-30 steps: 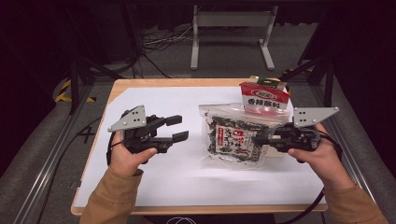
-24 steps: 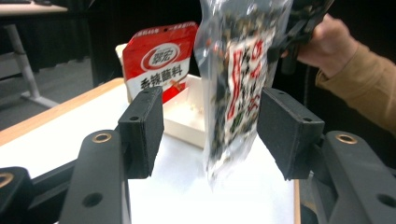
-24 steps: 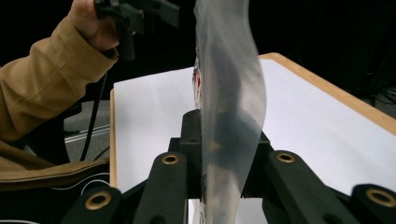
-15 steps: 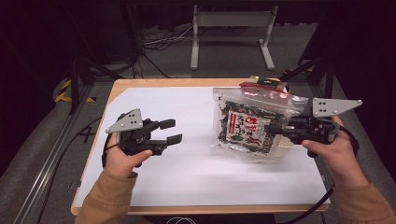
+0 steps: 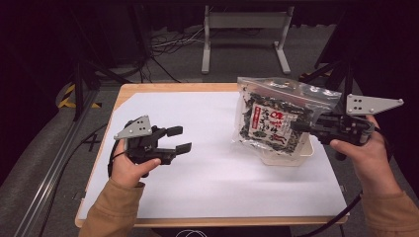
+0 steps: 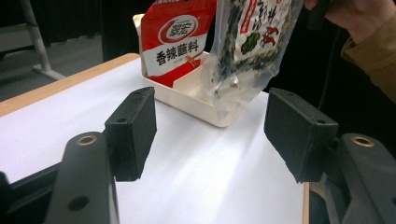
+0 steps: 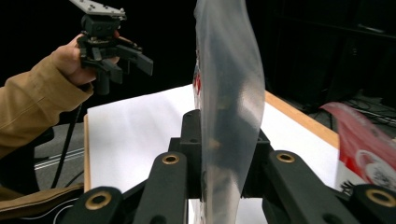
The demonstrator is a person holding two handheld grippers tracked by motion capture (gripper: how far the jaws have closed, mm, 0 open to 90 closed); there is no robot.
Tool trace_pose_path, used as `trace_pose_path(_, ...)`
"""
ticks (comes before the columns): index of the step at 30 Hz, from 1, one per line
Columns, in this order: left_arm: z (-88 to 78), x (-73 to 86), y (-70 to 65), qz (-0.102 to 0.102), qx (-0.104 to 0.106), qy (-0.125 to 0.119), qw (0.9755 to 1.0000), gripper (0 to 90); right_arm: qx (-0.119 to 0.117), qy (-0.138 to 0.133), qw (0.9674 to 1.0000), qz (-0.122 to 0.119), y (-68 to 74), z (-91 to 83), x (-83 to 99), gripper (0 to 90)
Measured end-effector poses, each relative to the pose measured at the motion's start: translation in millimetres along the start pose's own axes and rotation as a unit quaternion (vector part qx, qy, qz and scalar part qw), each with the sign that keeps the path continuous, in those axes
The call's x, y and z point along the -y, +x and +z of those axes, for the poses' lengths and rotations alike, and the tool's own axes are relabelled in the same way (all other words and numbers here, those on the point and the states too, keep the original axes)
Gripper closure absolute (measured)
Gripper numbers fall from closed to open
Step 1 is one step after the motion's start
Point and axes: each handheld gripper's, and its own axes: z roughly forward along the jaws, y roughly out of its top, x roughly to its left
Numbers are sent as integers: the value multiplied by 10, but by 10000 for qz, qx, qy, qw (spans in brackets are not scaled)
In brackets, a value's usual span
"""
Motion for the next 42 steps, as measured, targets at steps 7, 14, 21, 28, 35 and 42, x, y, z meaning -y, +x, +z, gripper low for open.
trace_pose_path(7, -5, 34, 10, -18, -186, 83, 9998, 285, 341, -110, 9993, -43, -38, -90, -33, 758)
trace_pose_path(14, -26, 63, 26, -29, -252, 120, 9996, 274, 673, -191, 9975, -80, -107, -136, -31, 758)
trace_pose_path(21, -51, 80, 45, -47, -365, 83, 9993, 240, 949, -245, 9952, -85, -134, -147, -14, 758)
trace_pose_path(28, -54, 87, 63, -59, -390, 77, 9992, 230, 1166, -223, 9929, -58, -164, -133, 52, 758)
trace_pose_path(35, -57, 94, 69, -83, -418, 56, 9991, 225, 1379, -321, 9899, 58, -248, -147, 167, 758)
trace_pose_path(42, -57, 104, 80, -118, -429, 67, 9990, 223, 1577, -247, 9871, 131, -310, -165, 259, 758)
